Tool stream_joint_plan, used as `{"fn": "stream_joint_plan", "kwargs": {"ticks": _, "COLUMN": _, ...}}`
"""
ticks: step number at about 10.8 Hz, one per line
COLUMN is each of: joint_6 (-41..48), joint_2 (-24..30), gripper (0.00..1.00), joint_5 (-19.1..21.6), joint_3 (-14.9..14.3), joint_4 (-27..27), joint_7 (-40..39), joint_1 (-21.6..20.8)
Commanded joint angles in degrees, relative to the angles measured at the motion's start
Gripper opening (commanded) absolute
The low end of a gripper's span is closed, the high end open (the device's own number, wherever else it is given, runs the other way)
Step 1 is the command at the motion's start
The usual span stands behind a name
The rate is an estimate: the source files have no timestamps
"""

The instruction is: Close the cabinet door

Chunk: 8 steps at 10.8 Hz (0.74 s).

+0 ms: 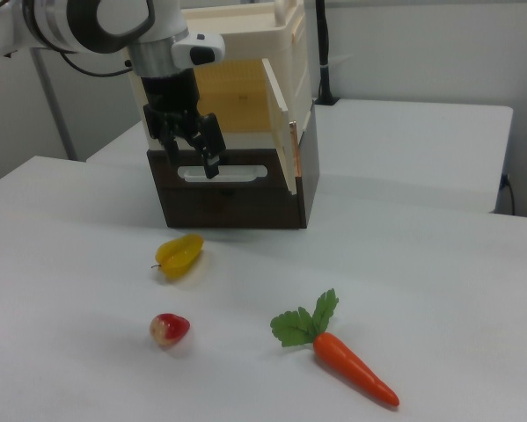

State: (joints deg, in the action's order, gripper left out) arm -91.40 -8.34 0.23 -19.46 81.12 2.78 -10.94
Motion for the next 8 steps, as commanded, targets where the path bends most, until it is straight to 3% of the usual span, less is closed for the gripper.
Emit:
{"fn": "stream_joint_plan", "kwargs": {"ticks": 1, "joint_6": -0.54, "joint_2": 1.56, "gripper": 1.0, "joint_5": 1.08, "joint_3": 0.12, "joint_4": 0.97, "joint_7": -0.05, "joint_1": 0.13}}
{"fn": "stream_joint_plan", "kwargs": {"ticks": 5, "joint_6": -0.45, "joint_2": 1.57, "gripper": 1.0, "joint_5": 1.52, "joint_3": 0.03, "joint_4": 0.88, "joint_7": -0.58, "joint_1": 0.22}}
{"fn": "stream_joint_plan", "kwargs": {"ticks": 6, "joint_6": -0.45, "joint_2": 1.92, "gripper": 0.84, "joint_5": 1.87, "joint_3": 0.03, "joint_4": 0.88, "joint_7": -0.93, "joint_1": 0.22}}
{"fn": "stream_joint_plan", "kwargs": {"ticks": 8, "joint_6": -0.36, "joint_2": 2.45, "gripper": 0.25, "joint_5": 1.88, "joint_3": 0.03, "joint_4": 0.97, "joint_7": -7.22, "joint_1": 0.31}}
